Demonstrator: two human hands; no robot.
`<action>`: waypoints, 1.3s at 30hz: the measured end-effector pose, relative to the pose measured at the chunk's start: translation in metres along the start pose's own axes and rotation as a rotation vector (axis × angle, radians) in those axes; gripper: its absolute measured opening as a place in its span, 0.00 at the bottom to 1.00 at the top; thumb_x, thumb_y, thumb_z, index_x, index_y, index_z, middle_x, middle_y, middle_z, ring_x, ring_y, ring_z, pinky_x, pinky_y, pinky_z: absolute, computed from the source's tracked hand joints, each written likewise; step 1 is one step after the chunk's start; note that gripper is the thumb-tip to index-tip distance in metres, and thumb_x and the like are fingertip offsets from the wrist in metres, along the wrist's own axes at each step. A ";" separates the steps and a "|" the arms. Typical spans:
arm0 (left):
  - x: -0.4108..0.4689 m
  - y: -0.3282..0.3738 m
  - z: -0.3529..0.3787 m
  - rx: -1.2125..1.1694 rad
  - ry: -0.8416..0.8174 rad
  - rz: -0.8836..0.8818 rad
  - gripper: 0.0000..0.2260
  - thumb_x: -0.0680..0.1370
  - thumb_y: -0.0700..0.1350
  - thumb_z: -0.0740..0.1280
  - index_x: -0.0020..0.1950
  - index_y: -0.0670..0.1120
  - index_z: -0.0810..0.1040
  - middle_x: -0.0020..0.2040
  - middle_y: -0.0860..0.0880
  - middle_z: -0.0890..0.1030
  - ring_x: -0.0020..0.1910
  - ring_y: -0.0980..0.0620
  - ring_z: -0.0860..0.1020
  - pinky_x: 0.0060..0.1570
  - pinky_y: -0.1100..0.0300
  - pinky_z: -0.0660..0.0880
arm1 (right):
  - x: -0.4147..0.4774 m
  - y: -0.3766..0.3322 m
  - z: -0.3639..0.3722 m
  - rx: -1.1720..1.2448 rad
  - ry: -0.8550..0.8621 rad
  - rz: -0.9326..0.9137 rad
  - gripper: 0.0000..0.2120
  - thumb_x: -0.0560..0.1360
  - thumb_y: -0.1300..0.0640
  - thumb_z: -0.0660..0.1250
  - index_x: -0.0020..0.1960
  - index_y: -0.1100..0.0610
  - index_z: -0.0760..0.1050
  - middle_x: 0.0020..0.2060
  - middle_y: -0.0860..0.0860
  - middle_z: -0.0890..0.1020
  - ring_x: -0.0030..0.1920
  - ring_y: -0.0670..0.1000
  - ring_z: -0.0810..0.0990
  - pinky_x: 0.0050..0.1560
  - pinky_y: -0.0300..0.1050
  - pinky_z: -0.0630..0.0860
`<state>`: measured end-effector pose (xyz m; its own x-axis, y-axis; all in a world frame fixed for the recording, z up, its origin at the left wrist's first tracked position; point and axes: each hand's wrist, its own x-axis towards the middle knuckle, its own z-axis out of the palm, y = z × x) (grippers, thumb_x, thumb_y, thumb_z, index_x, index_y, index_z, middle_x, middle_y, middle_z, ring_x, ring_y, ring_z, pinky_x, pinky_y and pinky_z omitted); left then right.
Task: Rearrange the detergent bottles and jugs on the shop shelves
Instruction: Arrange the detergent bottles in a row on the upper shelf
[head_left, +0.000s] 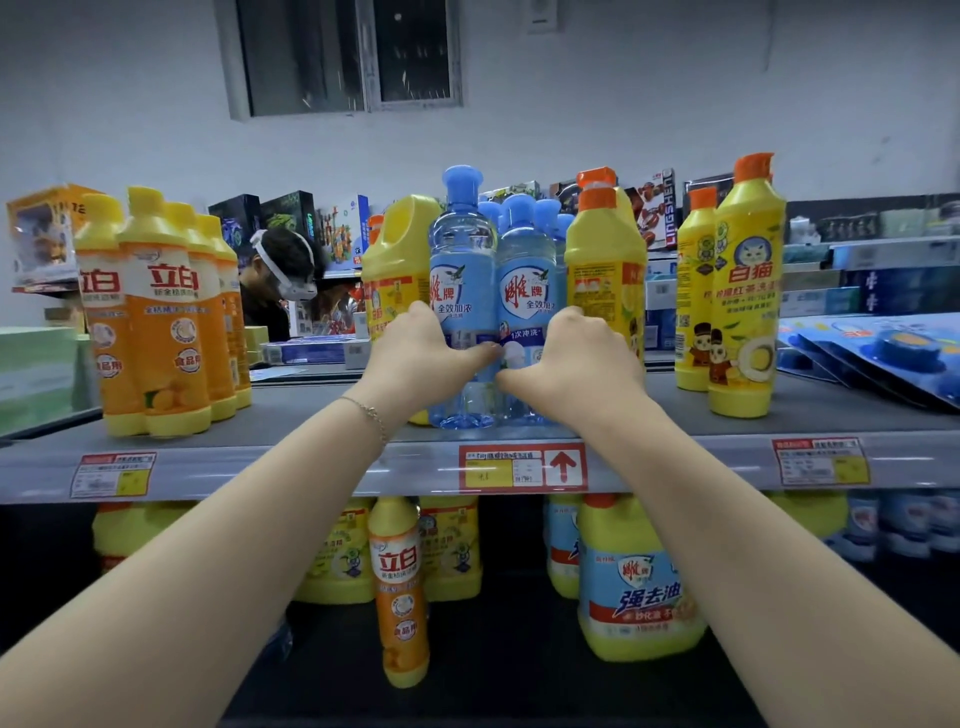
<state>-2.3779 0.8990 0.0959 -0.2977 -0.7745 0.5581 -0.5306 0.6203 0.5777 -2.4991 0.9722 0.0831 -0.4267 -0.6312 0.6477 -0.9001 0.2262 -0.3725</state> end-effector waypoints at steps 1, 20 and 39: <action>0.000 0.000 -0.001 -0.028 -0.027 -0.019 0.27 0.68 0.54 0.76 0.59 0.43 0.70 0.51 0.48 0.77 0.47 0.50 0.77 0.41 0.58 0.74 | 0.000 0.000 0.000 0.032 -0.021 0.007 0.28 0.69 0.40 0.71 0.54 0.60 0.65 0.43 0.51 0.72 0.43 0.54 0.73 0.36 0.44 0.68; -0.004 -0.002 0.013 0.107 0.070 -0.009 0.29 0.68 0.44 0.75 0.62 0.39 0.64 0.59 0.42 0.69 0.58 0.43 0.72 0.54 0.52 0.74 | -0.017 0.006 0.029 0.049 0.133 -0.067 0.26 0.74 0.50 0.70 0.63 0.62 0.63 0.55 0.58 0.77 0.53 0.59 0.79 0.43 0.46 0.73; -0.024 -0.013 0.031 0.132 0.266 0.104 0.37 0.66 0.62 0.74 0.61 0.41 0.63 0.56 0.45 0.69 0.53 0.45 0.72 0.44 0.50 0.73 | -0.016 0.055 0.005 0.196 0.288 -0.071 0.21 0.76 0.49 0.66 0.61 0.58 0.65 0.50 0.53 0.76 0.43 0.54 0.76 0.38 0.46 0.71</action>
<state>-2.3882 0.9061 0.0568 -0.1466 -0.6371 0.7567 -0.6120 0.6595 0.4366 -2.5415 0.9909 0.0487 -0.3965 -0.3991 0.8267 -0.9061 0.0255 -0.4222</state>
